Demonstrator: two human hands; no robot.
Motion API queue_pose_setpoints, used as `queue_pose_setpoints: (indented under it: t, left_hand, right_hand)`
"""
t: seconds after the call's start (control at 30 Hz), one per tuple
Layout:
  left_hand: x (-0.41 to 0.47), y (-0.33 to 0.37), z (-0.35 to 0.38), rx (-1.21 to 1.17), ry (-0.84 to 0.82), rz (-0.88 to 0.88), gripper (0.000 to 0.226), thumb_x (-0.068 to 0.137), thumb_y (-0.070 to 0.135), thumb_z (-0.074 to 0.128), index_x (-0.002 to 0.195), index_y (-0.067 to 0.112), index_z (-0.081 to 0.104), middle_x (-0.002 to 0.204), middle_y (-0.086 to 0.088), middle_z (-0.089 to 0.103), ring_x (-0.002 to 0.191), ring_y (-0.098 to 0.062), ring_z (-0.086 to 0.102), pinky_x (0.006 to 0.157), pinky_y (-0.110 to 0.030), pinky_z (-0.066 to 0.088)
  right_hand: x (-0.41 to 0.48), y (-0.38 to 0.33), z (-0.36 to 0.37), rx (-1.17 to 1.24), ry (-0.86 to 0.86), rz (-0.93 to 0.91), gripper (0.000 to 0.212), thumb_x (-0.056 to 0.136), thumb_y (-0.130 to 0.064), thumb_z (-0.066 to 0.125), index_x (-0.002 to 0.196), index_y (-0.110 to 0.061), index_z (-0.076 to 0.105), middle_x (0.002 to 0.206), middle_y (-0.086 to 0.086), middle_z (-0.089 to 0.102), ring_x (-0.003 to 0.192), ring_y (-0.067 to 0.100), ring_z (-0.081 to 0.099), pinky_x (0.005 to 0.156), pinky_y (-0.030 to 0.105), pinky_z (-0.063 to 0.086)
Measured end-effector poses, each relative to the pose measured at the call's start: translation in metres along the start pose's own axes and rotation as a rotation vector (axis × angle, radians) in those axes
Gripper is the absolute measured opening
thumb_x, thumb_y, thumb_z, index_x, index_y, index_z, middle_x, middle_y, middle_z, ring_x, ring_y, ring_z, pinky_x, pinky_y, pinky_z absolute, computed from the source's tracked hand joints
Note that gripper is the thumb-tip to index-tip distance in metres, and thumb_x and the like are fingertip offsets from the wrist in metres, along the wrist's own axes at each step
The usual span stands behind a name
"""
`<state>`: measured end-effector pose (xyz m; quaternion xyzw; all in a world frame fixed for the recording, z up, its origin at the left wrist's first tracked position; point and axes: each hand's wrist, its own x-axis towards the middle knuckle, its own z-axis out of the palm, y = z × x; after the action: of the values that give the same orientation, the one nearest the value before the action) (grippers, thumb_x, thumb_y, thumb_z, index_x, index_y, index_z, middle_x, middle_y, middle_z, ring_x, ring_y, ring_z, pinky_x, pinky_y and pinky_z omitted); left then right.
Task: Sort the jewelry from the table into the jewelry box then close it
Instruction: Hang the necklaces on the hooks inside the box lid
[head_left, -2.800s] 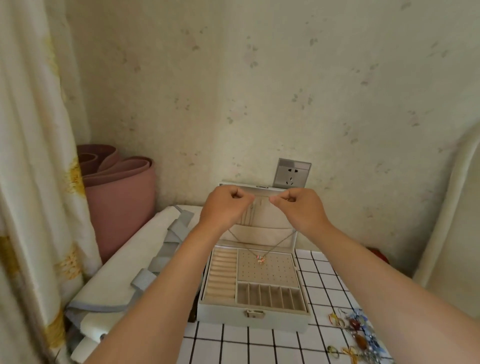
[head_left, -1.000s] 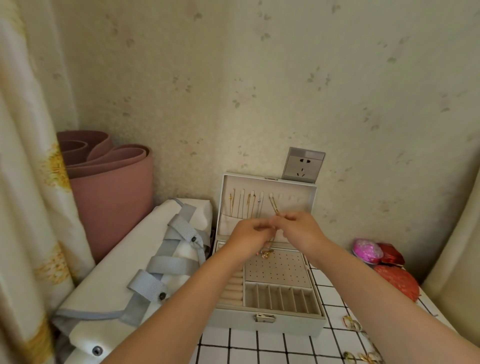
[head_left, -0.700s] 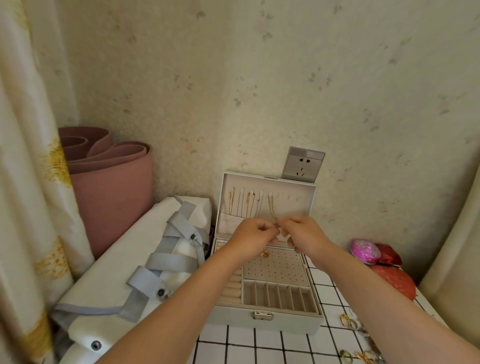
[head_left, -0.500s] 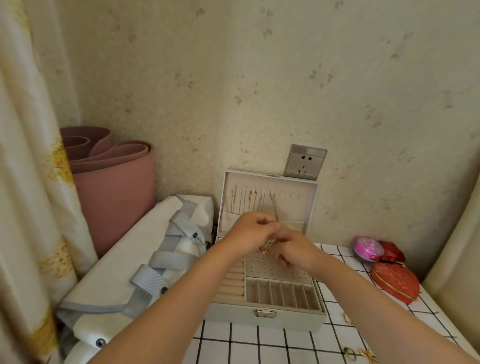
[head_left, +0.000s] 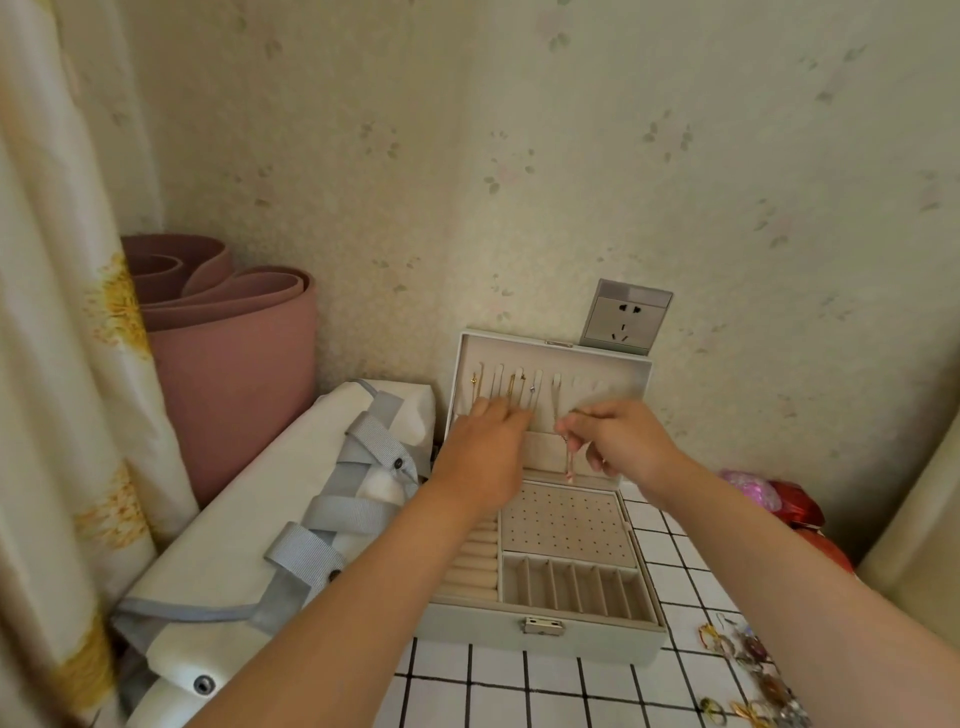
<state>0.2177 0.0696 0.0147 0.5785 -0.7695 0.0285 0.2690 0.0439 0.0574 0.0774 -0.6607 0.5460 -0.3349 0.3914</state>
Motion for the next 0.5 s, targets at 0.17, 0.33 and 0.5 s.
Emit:
queue_pose_setpoints:
  t: [0.17,0.33,0.5]
  left_hand:
    - [-0.005,0.004,0.010,0.132,-0.029,0.042,0.049,0.085,0.009,0.055,0.134,0.012,0.048,0.139,-0.008,0.043,0.127,-0.025,0.037,0.104,-0.036,0.031]
    - [-0.003,0.006,0.012,0.223,-0.022,0.055,0.052,0.084,0.012,0.054,0.135,0.012,0.047,0.141,-0.010,0.038,0.130,-0.027,0.033,0.109,-0.036,0.024]
    - [0.000,0.006,0.012,0.253,-0.051,0.027,0.044,0.087,0.016,0.052,0.130,0.009,0.049,0.138,-0.012,0.039,0.130,-0.029,0.031,0.111,-0.037,0.024]
  right_hand:
    - [0.014,-0.019,-0.008,-0.038,0.057,-0.066,0.016,0.094,-0.017,0.064,0.086,-0.009,0.076,0.065,-0.002,0.068,0.045,0.014,0.045,0.041,0.019,0.034]
    - [0.031,-0.026,-0.006,-0.153,0.125,-0.117,0.019,0.094,-0.022,0.064,0.084,-0.012,0.076,0.071,-0.003,0.072,0.046,0.015,0.051,0.043,0.014,0.037]
    - [0.044,-0.020,0.002,-0.352,0.116,-0.163,0.023,0.094,-0.024,0.063,0.077,-0.013,0.075,0.075,-0.001,0.074,0.042,0.004,0.054,0.058,0.024,0.049]
